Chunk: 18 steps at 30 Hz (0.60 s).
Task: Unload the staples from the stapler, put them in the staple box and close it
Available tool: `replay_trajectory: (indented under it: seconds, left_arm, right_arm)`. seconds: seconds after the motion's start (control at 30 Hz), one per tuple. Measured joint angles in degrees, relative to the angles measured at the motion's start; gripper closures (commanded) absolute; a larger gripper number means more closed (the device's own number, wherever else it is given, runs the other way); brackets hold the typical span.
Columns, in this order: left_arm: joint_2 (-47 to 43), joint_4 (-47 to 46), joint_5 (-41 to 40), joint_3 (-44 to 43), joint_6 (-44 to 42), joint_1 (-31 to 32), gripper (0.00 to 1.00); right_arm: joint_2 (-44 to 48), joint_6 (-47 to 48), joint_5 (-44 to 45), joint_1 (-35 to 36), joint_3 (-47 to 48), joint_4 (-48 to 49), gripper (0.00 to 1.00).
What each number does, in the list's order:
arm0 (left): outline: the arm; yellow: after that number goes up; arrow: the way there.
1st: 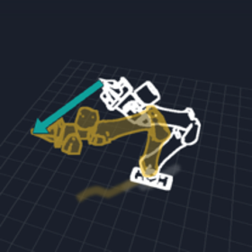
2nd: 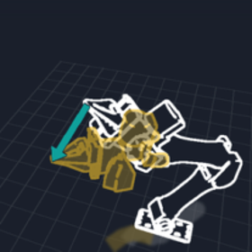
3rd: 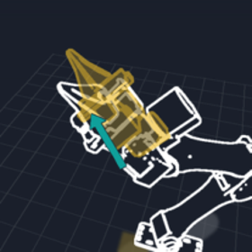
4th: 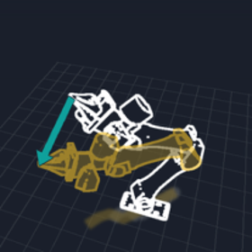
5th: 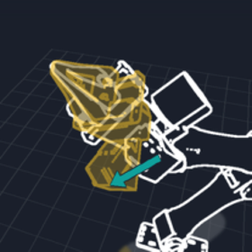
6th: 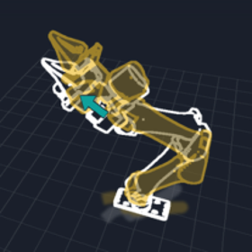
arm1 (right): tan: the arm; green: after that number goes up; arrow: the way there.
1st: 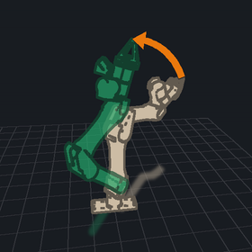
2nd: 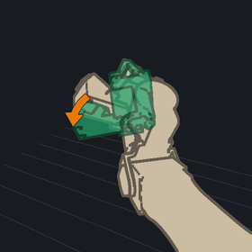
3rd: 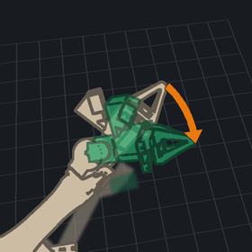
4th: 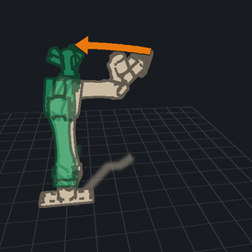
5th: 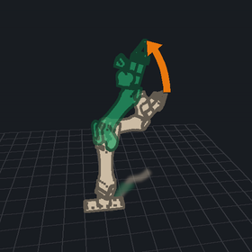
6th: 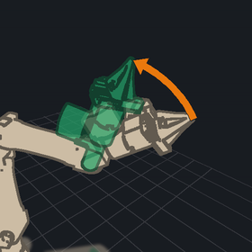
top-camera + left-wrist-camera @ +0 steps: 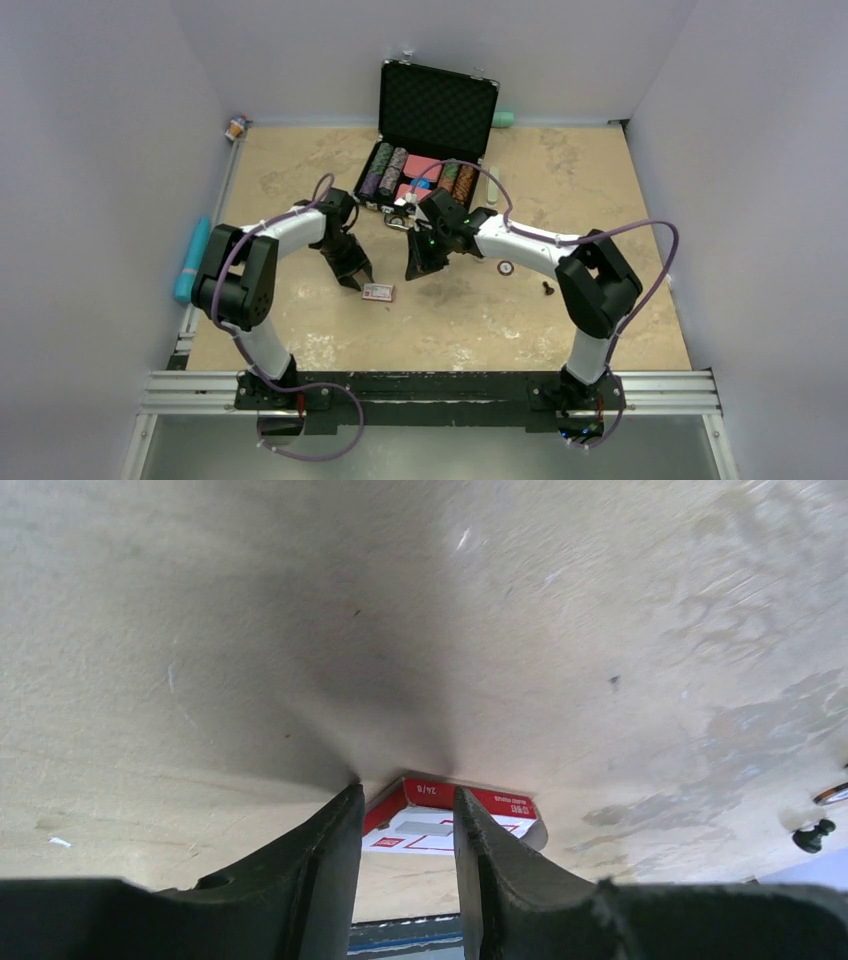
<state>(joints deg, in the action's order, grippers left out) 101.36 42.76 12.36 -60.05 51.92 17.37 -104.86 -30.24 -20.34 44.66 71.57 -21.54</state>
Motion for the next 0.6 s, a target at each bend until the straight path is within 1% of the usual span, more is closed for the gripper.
replay_trajectory:
  seconds: [0.13,0.3,0.6]
  left_arm:
    - [-2.1,-0.7,0.3,3.0,0.2,0.0,0.57]
    - [-3.1,-2.5,1.8,4.6,1.0,0.0,0.58]
    - [-1.0,-7.7,8.0,4.3,5.6,3.5,0.58]
  right_arm:
    - [3.5,0.9,1.7,-0.2,0.0,-2.4,1.00]
    - [6.4,1.3,3.4,-0.9,0.0,-4.7,1.00]
    - [10.6,1.3,6.0,-1.4,-1.3,-6.7,1.00]
